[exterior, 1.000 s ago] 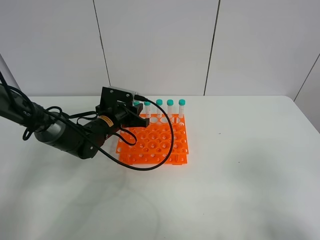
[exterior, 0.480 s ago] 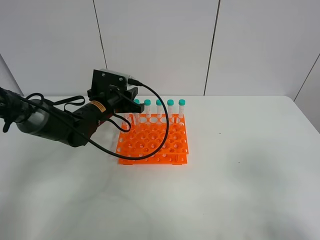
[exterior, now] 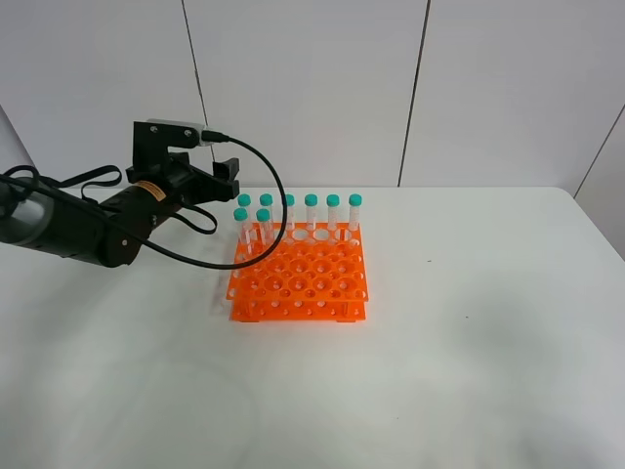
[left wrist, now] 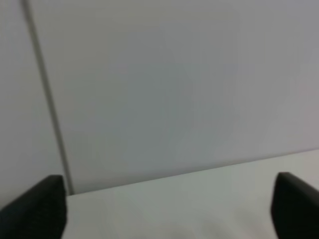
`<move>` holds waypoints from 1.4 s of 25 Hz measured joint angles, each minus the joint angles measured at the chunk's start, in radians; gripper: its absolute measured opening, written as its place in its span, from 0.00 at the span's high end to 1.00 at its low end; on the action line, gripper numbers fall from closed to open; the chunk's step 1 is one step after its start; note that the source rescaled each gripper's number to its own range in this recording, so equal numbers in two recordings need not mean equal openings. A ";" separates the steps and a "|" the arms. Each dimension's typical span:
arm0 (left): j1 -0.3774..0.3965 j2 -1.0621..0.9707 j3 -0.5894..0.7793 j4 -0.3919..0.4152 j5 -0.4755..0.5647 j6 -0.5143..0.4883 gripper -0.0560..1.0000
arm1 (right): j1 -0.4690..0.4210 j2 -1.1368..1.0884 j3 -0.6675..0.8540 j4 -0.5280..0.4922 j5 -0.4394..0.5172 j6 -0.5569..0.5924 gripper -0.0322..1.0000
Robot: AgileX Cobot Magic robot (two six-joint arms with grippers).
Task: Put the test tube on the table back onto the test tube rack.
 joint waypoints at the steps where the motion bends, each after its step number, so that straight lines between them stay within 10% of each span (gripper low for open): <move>1: 0.011 0.000 0.000 0.000 0.009 -0.002 0.08 | 0.000 0.000 0.000 0.000 0.000 0.000 0.44; 13: 0.179 -0.010 0.001 0.004 0.209 -0.007 0.00 | 0.000 0.000 0.000 0.000 0.000 0.000 0.44; 35: 0.318 -0.163 -0.012 0.063 1.153 -0.008 0.00 | 0.000 0.000 0.000 0.000 0.000 0.000 0.44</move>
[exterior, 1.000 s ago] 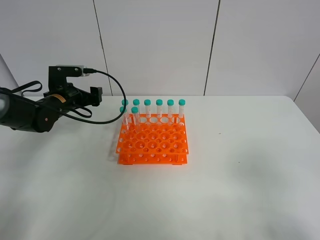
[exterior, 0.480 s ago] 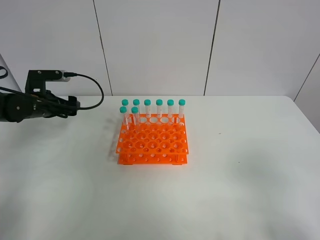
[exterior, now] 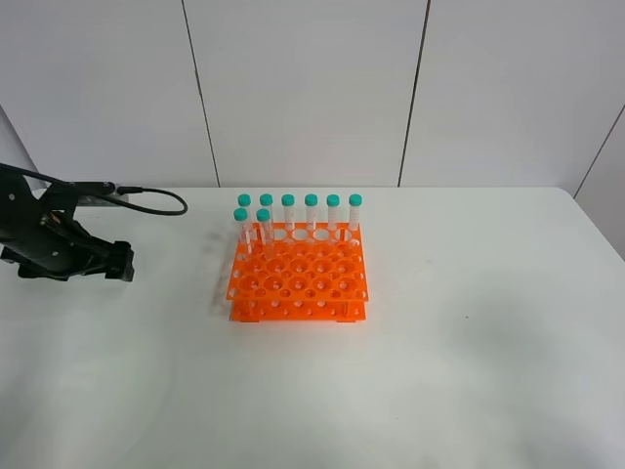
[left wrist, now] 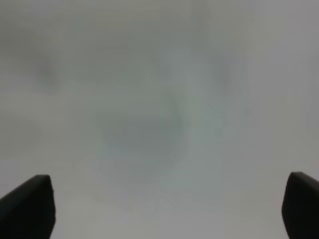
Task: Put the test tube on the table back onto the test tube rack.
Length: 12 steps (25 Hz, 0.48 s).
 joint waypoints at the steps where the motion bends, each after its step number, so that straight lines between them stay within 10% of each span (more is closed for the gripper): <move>1: 0.000 -0.014 -0.001 0.000 0.066 0.000 0.00 | 0.000 0.000 0.000 0.000 0.000 0.000 0.44; 12: 0.000 -0.131 -0.035 0.104 0.794 -0.001 0.00 | 0.000 0.000 0.000 0.000 0.000 0.000 0.44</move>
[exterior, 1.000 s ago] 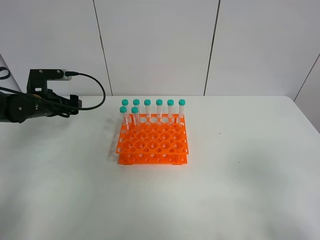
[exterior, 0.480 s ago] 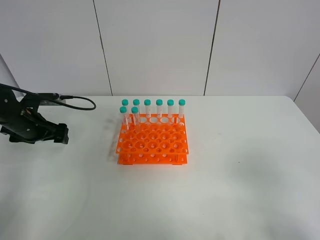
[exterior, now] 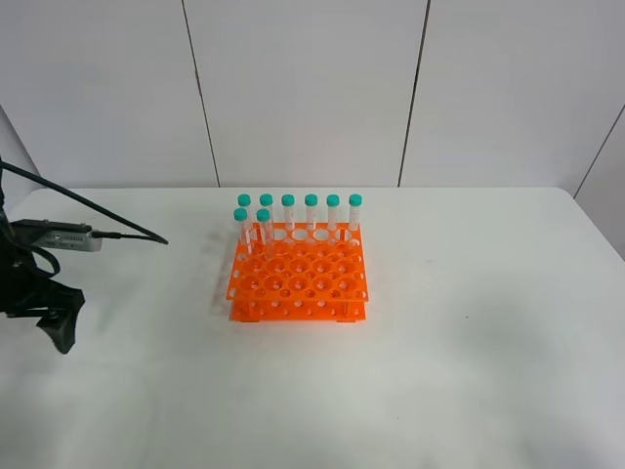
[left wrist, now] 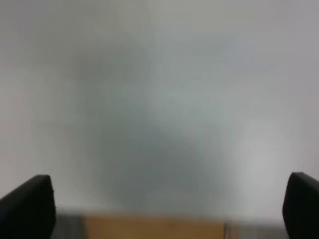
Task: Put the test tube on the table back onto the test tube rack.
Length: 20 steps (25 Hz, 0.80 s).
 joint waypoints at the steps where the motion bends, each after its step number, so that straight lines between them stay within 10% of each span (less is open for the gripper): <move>1: 0.000 -0.006 0.000 0.005 0.042 -0.005 0.00 | 0.000 0.000 0.000 0.000 0.000 0.000 0.44; 8: 0.000 -0.127 -0.002 -0.070 0.094 -0.151 0.00 | 0.000 0.000 0.000 0.000 0.000 0.000 0.44; 20: 0.000 -0.469 -0.004 -0.078 0.097 -0.103 0.00 | 0.000 0.000 0.000 0.000 0.000 0.000 0.44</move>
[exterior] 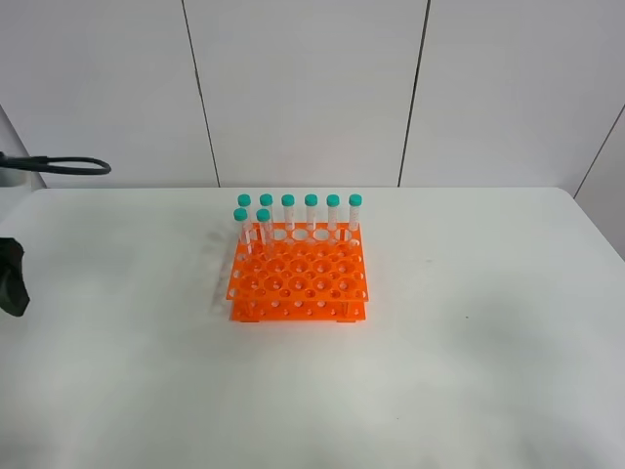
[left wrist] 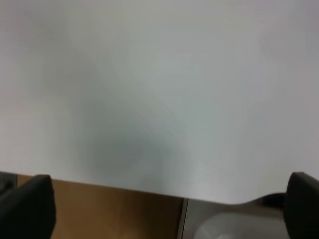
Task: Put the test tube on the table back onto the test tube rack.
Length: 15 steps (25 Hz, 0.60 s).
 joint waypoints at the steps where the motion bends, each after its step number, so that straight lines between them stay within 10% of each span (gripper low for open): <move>1: 0.000 -0.042 0.000 0.000 0.001 0.001 0.00 | 0.000 0.000 0.000 0.000 0.000 0.000 0.44; 15: 0.000 -0.706 0.148 0.000 -0.134 0.004 0.00 | 0.000 0.000 0.000 0.000 0.000 0.000 0.44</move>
